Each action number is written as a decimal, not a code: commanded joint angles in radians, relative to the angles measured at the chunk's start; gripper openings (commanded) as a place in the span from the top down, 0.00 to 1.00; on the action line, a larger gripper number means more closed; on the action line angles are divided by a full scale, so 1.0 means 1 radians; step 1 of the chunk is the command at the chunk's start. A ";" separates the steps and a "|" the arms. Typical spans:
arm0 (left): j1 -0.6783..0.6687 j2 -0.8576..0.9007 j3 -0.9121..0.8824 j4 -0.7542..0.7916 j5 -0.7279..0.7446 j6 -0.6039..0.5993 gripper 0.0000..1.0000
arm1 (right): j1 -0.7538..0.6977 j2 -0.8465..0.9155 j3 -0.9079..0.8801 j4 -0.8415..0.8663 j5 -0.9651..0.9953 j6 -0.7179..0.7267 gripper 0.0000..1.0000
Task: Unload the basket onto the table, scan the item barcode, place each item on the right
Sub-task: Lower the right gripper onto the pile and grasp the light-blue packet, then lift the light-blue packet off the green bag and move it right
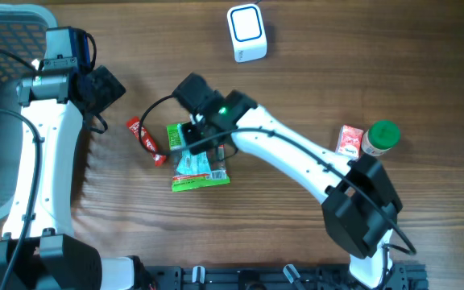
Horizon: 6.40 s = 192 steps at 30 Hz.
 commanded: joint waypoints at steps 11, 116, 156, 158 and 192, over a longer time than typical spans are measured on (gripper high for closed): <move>0.010 -0.005 0.014 0.002 -0.016 0.005 0.00 | 0.075 -0.003 -0.293 0.378 -0.020 0.116 0.96; 0.009 -0.005 0.014 0.002 -0.016 0.005 0.00 | -0.161 0.078 -0.338 0.523 -0.351 0.111 0.66; 0.010 -0.005 0.014 0.002 -0.016 0.005 0.00 | -0.234 -0.025 -0.473 0.587 -0.242 0.291 0.94; 0.009 -0.005 0.014 0.002 -0.016 0.005 0.00 | -0.266 -0.053 -0.473 0.555 -0.242 0.291 0.96; 0.009 -0.005 0.014 0.002 -0.016 0.005 0.00 | -0.360 -0.299 -0.809 0.817 -0.314 0.404 0.96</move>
